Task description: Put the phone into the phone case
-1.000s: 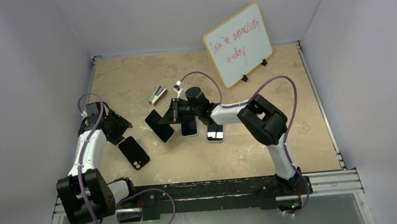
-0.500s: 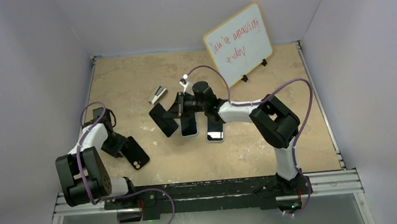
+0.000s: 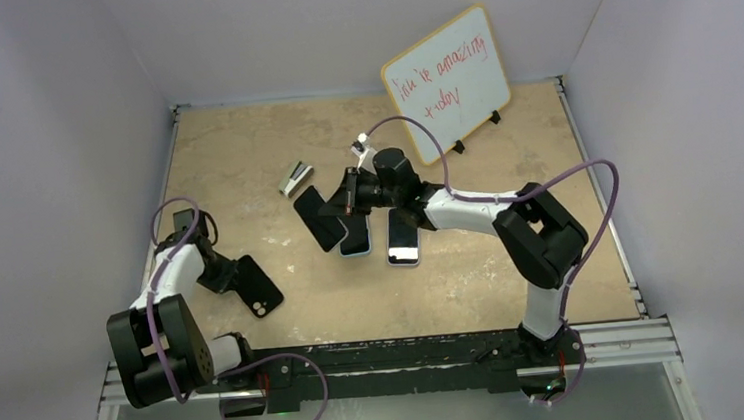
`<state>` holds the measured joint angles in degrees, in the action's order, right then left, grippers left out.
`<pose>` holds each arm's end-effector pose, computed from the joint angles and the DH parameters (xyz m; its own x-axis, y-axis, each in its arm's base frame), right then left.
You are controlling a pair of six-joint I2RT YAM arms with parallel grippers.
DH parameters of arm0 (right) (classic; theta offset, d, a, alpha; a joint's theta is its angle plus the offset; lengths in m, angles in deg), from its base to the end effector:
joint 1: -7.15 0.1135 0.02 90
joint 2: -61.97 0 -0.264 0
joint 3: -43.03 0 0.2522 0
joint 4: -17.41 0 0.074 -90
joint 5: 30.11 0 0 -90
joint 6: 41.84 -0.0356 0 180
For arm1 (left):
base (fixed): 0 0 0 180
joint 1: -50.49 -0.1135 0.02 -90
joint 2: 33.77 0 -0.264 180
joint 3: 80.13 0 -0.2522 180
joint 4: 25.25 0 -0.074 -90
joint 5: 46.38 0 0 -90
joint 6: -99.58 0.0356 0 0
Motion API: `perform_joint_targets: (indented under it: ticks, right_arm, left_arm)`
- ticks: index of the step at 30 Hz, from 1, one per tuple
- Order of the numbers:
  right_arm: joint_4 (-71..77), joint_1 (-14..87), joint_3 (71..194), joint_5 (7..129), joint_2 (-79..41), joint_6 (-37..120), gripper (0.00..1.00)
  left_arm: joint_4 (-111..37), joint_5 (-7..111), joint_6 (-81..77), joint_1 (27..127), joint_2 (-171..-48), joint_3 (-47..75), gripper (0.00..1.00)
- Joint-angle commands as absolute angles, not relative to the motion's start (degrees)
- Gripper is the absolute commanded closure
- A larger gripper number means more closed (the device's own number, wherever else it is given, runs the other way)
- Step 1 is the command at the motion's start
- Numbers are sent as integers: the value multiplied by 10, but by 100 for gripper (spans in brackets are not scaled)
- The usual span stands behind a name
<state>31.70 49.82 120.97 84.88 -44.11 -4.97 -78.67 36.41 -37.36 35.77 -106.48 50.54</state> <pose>0.2977 0.2948 0.2228 -0.8383 0.2134 -0.5017 -0.4087 0.3629 0.8374 0.1904 0.0546 0.1591 -0.4385 -0.8647 -0.2452 -0.8790 0.4694 -0.0834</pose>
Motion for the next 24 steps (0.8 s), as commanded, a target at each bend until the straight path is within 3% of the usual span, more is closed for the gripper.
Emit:
perform_joint_targets:
  ticks: [1,7,13,22,24]
  right_arm:
    - [313,497,1203,826,-387,-32,100]
    - [270,504,1216,760,-360,-10,100]
    - [236,509,1195,721,-332,14,100]
    - [263,548,1168,731,-346,-4,100]
    - [278,550,1164,741,-357,-12,100]
  left_arm:
    - [-746,431,-364,357,-1050,519,100]
    - [-670,542,-404,398,-1010,537,100]
    - [-615,544,-487,499,-1026,523,100]
    - [-564,581,-515,521,-1077,521,100]
    - [-568,586,-499,521,-1091,514,94]
